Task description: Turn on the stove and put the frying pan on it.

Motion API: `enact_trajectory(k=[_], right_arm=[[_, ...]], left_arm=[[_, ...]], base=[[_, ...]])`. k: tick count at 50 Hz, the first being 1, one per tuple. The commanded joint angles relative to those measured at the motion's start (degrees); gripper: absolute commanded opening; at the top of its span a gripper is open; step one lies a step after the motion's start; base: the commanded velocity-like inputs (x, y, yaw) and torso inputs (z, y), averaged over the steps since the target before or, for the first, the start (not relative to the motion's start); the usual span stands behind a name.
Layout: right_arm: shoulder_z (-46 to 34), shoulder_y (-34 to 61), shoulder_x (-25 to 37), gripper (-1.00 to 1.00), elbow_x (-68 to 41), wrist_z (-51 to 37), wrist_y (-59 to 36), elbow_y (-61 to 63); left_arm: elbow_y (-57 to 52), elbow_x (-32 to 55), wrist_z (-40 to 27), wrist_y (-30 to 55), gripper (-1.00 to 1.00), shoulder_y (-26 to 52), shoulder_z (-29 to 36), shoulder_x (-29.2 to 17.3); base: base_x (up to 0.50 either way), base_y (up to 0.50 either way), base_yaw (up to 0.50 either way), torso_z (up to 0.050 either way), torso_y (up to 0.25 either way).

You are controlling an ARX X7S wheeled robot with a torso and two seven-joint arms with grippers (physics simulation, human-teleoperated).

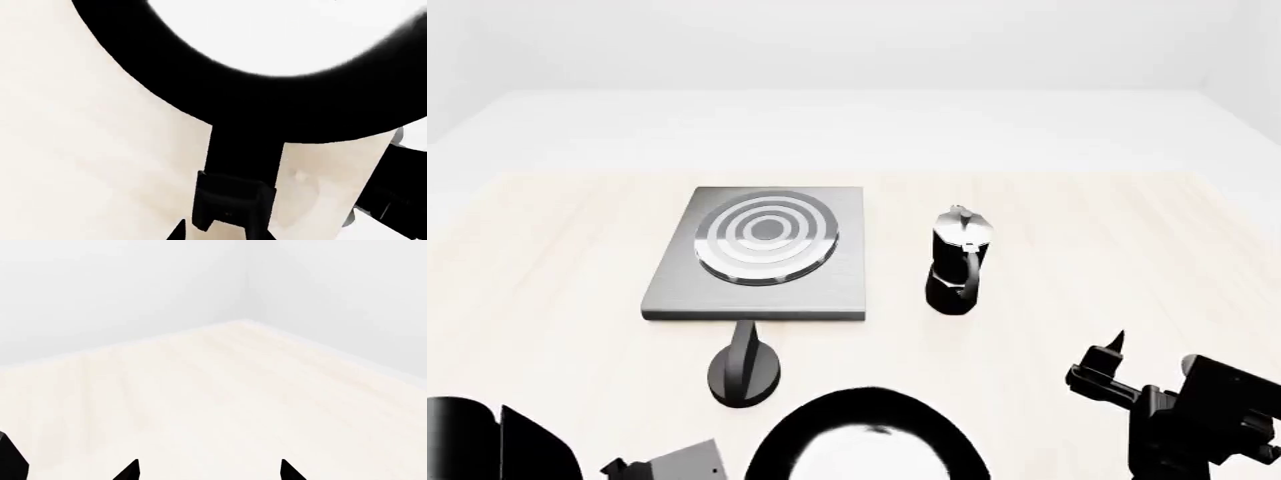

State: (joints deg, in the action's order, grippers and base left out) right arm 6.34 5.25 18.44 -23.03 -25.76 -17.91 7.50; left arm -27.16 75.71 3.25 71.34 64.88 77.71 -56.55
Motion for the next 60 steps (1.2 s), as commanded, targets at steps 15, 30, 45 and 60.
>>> enact_trajectory(k=[15, 30, 45, 60], right_arm=[[0.0, -0.1, 0.3, 1.0, -0.4, -0.4, -0.1, 0.3], [-0.2, 0.3, 0.4, 1.0, -0.5, -0.2, 0.5, -0.6], [-0.4, -0.3, 0.5, 1.0, -0.8, -0.6, 0.3, 0.4], [-0.8, 0.0, 0.5, 1.0, -1.1, -0.1, 0.6, -0.5]], left_arm=[[-5.8, 23.8, -14.0, -6.4, -1.0, 20.1, -17.1, -2.5], [19.0, 39.0, -43.2, -16.3, -1.0, 25.3, -17.0, 3.7], [36.9, 37.6, -48.7, -17.3, -1.0, 33.5, -16.1, 13.4], [59.0, 25.1, -34.1, -16.4, -1.0, 37.3, -8.9, 30.0]], base=[[0.0, 0.0, 0.0, 0.0, 0.0], [0.0, 0.0, 0.0, 0.0, 0.001], [0.0, 0.0, 0.0, 0.0, 0.002], [0.0, 0.0, 0.0, 0.0, 0.001]])
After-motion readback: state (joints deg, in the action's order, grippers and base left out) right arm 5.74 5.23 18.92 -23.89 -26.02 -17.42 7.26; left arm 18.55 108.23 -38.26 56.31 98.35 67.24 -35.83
